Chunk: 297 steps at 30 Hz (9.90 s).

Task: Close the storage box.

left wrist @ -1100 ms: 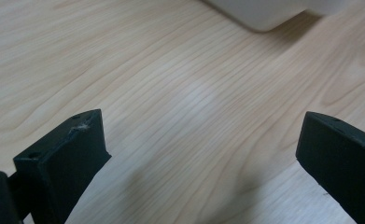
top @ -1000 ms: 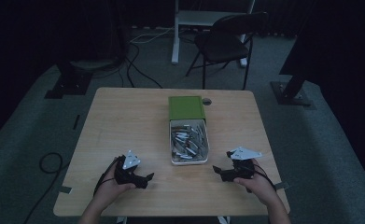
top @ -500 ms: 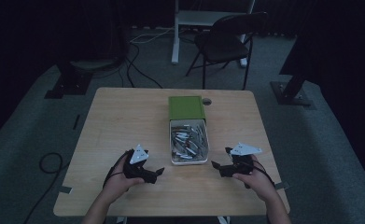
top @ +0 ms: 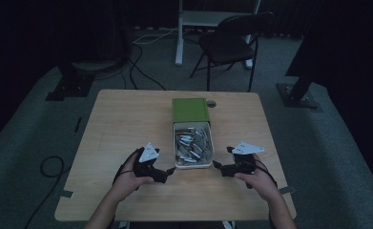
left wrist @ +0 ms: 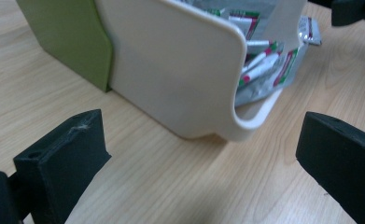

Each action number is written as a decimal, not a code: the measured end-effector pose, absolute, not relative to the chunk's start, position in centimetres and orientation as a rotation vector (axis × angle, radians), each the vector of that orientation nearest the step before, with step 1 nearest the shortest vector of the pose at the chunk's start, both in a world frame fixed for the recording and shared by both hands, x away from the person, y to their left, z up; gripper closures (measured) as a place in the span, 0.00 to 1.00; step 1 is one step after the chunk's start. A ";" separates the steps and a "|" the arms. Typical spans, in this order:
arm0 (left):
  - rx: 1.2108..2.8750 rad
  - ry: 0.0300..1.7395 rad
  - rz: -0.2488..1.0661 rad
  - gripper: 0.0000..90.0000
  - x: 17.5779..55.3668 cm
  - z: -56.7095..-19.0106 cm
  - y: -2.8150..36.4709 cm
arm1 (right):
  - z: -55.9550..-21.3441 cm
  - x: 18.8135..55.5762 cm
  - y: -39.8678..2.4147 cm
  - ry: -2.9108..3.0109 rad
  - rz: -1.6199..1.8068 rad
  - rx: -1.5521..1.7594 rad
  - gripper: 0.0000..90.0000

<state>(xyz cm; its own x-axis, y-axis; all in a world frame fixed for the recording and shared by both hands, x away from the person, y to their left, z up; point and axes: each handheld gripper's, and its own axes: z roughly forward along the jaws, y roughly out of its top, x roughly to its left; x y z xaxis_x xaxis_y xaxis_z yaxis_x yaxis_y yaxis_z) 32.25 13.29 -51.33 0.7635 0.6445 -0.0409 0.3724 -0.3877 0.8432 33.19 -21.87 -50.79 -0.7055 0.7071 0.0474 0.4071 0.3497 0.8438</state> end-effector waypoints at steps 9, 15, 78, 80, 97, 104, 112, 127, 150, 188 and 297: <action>2.024 0.736 0.360 0.03 33.0 -50.8 12.3 | -50.7 33.7 -21.4 2.287 1.325 1.001 0.15; 2.014 0.736 0.355 0.03 33.4 -50.7 11.8 | -50.7 34.3 -21.2 2.288 1.319 1.003 0.15; 1.991 0.855 0.390 0.03 38.2 -50.7 12.1 | -51.3 38.2 -20.9 2.242 1.291 1.133 0.15; 1.989 0.852 0.391 0.03 38.3 -50.8 12.2 | -51.4 38.3 -20.9 2.241 1.294 1.142 0.15; 1.975 0.876 0.389 0.03 39.5 -50.8 12.3 | -51.3 39.4 -20.6 2.212 1.288 1.185 0.15; 1.968 0.880 0.395 0.03 40.0 -50.6 12.1 | -51.2 40.0 -20.7 2.188 1.283 1.219 0.14; 1.971 0.885 0.403 0.03 40.7 -50.4 12.1 | -51.0 40.7 -20.4 2.171 1.280 1.235 0.14; 1.964 0.905 0.412 0.03 42.0 -50.4 12.0 | -51.0 41.9 -20.2 2.134 1.272 1.286 0.14; 1.957 0.939 0.475 0.03 43.4 -50.2 12.0 | -50.8 43.6 -19.6 2.114 1.242 1.314 0.14; 1.898 0.999 0.506 0.03 44.6 -50.5 12.4 | -50.7 44.9 -18.9 2.085 1.222 1.362 0.15; 1.895 1.424 0.641 0.03 31.3 -54.6 27.2 | -56.4 28.2 -33.1 1.967 0.951 1.521 0.15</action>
